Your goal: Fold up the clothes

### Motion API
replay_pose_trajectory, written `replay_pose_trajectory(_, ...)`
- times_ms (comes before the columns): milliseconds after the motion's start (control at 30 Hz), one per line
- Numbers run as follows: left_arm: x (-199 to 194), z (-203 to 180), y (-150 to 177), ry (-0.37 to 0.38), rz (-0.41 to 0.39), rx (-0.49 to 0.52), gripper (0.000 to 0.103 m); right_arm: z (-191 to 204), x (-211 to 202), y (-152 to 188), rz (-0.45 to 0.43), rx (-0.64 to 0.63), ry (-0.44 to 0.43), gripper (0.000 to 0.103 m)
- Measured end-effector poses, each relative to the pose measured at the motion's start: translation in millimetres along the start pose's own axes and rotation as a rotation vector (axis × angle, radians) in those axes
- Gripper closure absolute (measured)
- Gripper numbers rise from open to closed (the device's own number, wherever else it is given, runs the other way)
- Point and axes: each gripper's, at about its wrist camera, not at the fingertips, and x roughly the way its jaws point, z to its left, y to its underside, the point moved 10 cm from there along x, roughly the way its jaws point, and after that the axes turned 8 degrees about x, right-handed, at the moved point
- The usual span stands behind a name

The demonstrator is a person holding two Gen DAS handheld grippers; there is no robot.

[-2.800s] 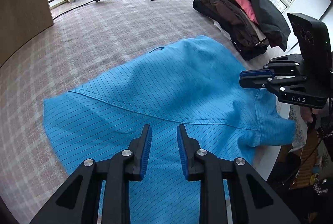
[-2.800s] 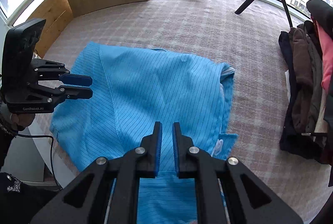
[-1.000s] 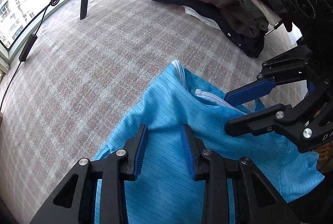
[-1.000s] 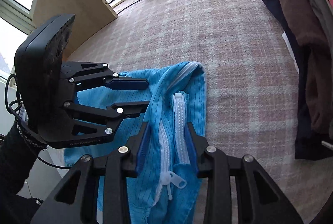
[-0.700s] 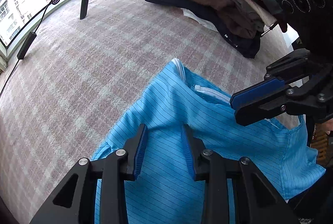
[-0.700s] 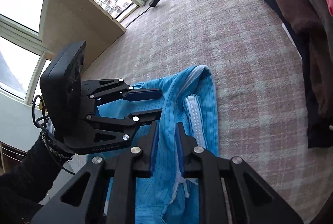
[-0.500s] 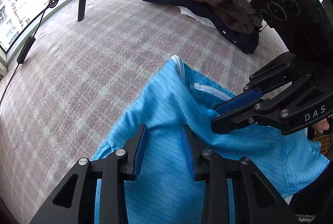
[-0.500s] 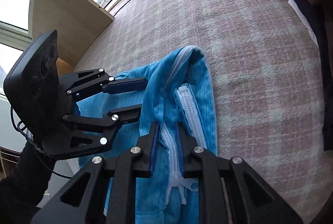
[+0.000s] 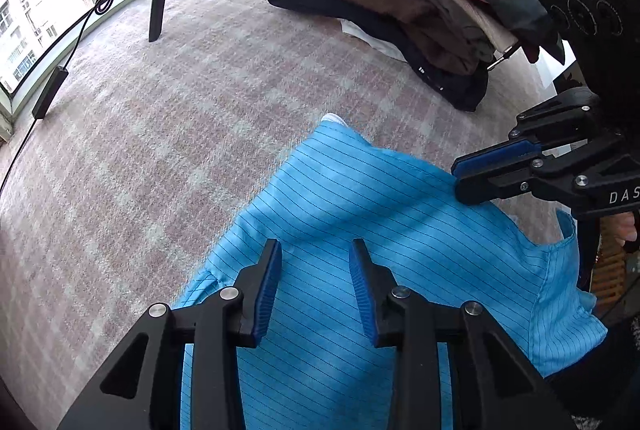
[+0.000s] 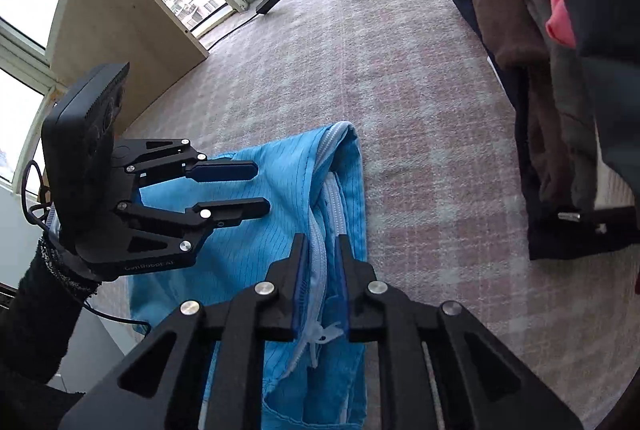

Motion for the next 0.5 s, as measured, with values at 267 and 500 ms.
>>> replay_pose_trajectory(267,15,-40,-29,0.106,-0.016,0.141,0.070,-7,16,10,0.066,0.050,0.020,0.084)
replay_pose_trajectory(500,15,-39,-25,0.134,-0.001,0.109,0.070,-12,9,16,0.058,0.065,-0.006,0.085)
